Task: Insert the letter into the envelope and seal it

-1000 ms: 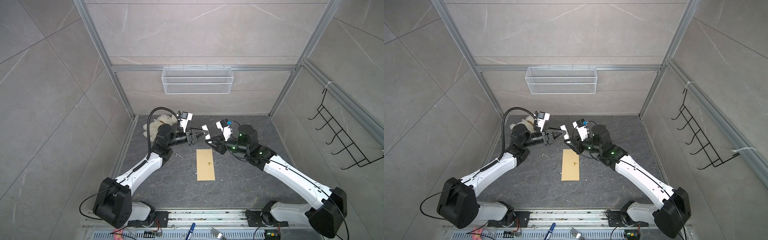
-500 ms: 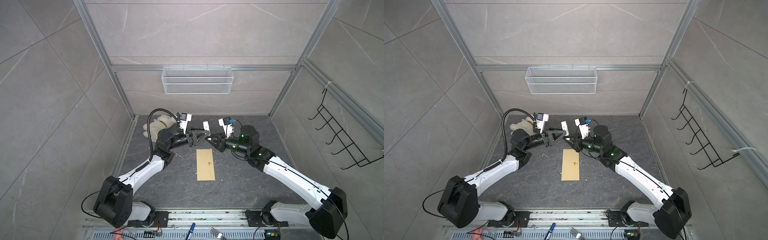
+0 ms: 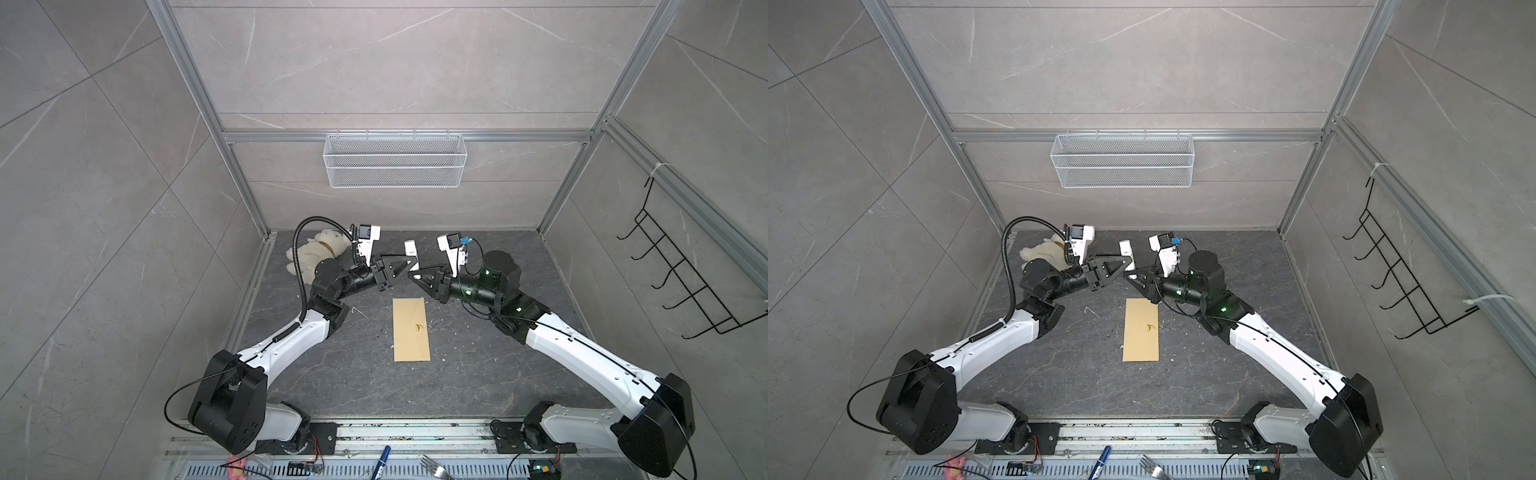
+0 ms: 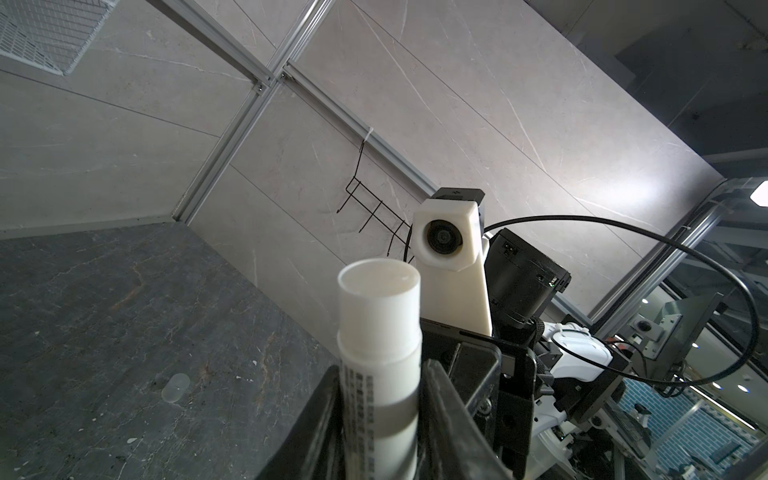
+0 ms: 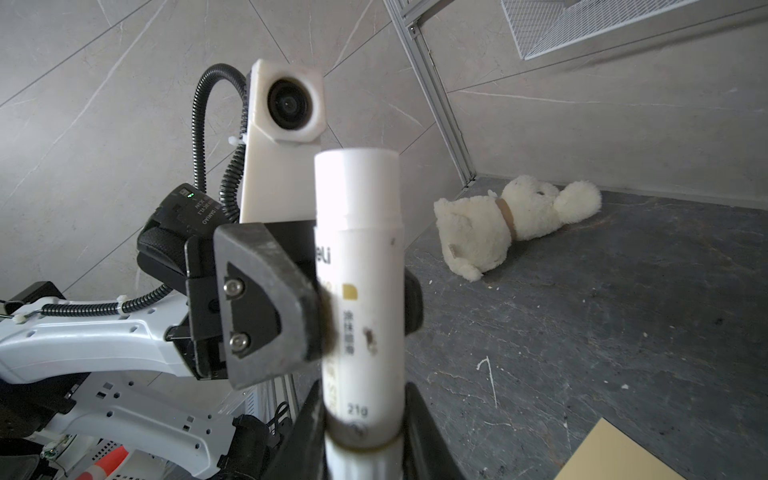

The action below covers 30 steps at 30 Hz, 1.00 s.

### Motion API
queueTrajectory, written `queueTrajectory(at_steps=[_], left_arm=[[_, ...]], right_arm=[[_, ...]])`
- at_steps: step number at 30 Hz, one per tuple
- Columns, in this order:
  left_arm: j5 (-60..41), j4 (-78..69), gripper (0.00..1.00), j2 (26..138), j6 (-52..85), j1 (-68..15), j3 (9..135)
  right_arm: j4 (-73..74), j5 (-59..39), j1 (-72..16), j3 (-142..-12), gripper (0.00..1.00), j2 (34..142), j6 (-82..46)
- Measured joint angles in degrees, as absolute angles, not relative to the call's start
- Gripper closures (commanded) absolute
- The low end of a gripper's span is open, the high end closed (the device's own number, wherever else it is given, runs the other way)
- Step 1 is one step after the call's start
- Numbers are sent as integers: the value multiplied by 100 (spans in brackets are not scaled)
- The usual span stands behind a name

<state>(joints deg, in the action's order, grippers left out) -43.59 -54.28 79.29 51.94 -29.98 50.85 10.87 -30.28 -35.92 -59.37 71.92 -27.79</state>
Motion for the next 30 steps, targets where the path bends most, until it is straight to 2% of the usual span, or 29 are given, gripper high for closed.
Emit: queueTrajectory(at_steps=[10, 14, 19, 21, 28, 30], left_arm=[[-4351, -5448, 65, 8012, 5229, -3030, 5085], [-4335, -5450, 76, 8014, 5258, -3037, 5085], [-4307, -5446, 99, 8014, 5251, -3037, 5085], [-4305, -5441, 100, 8014, 5242, -3037, 5085], [-4305, -4921, 100, 7891, 4772, -3052, 5085], [-4307, -4569, 100, 7760, 4506, -3061, 5087]], right_arm=[[1275, -3048, -3592, -5881, 97, 7284, -2915], [1334, -3070, -3592, -5881, 97, 7293, -2945], [1356, -3070, -3590, -5881, 90, 7308, -2943], [1356, -3070, -3590, -5881, 84, 7308, -2943], [991, -2858, -3575, -5883, 38, 7282, -2786], [714, -2720, -3570, -5885, 29, 7185, -2652]])
